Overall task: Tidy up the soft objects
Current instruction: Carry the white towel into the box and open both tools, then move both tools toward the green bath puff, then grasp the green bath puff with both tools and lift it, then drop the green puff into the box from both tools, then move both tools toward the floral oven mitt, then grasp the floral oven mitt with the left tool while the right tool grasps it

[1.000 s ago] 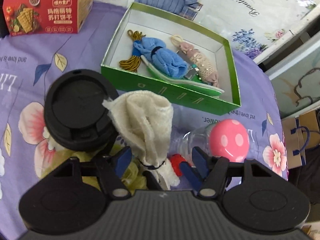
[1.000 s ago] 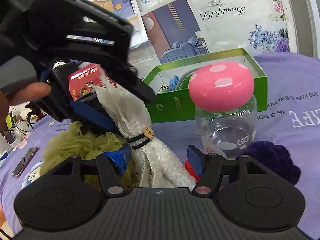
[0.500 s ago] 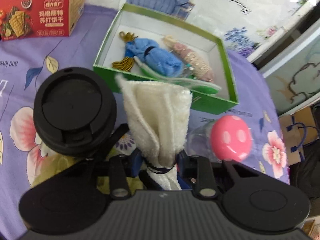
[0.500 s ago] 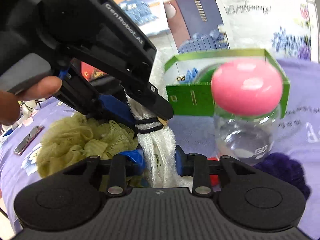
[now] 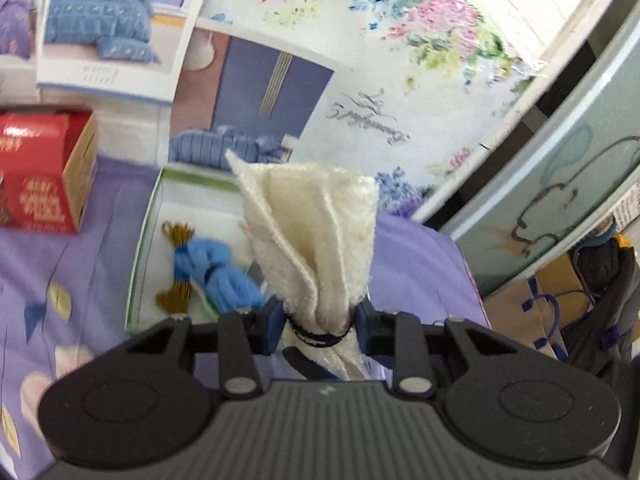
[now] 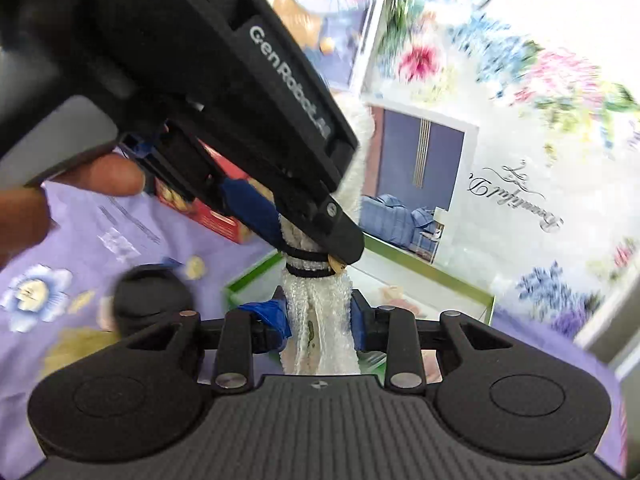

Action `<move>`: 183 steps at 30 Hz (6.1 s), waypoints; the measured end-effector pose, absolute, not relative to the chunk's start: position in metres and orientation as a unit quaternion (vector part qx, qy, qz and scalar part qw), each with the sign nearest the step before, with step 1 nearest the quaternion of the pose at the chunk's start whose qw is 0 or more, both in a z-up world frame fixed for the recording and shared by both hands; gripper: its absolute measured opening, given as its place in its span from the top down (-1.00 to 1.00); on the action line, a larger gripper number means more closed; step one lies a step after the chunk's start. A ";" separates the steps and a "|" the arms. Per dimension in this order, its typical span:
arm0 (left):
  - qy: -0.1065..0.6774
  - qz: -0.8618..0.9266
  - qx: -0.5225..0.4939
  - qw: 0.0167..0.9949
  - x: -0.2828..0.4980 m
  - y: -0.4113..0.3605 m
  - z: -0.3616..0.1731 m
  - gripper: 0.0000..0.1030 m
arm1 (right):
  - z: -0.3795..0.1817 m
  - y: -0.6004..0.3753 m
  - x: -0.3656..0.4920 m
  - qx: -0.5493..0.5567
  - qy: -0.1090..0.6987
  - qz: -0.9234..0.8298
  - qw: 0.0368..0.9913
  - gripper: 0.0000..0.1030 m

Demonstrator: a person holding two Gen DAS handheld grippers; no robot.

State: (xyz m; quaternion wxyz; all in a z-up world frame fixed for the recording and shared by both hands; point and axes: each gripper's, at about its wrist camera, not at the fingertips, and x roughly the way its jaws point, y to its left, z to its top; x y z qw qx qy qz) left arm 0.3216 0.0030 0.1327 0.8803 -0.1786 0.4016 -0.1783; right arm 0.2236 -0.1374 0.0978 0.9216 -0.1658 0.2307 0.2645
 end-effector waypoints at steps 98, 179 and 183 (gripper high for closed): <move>0.346 -0.239 -0.157 0.894 0.131 0.089 0.091 0.11 | 0.025 -0.075 0.050 -0.142 0.097 0.247 0.954 0.26; 0.460 -0.305 0.092 0.829 0.151 0.075 -0.064 -0.81 | -0.073 -0.097 0.110 0.018 0.359 0.112 0.926 -0.06; 0.458 -0.304 0.093 0.830 0.150 0.076 -0.064 -0.81 | -0.075 -0.101 0.111 0.027 0.356 0.115 0.927 -0.08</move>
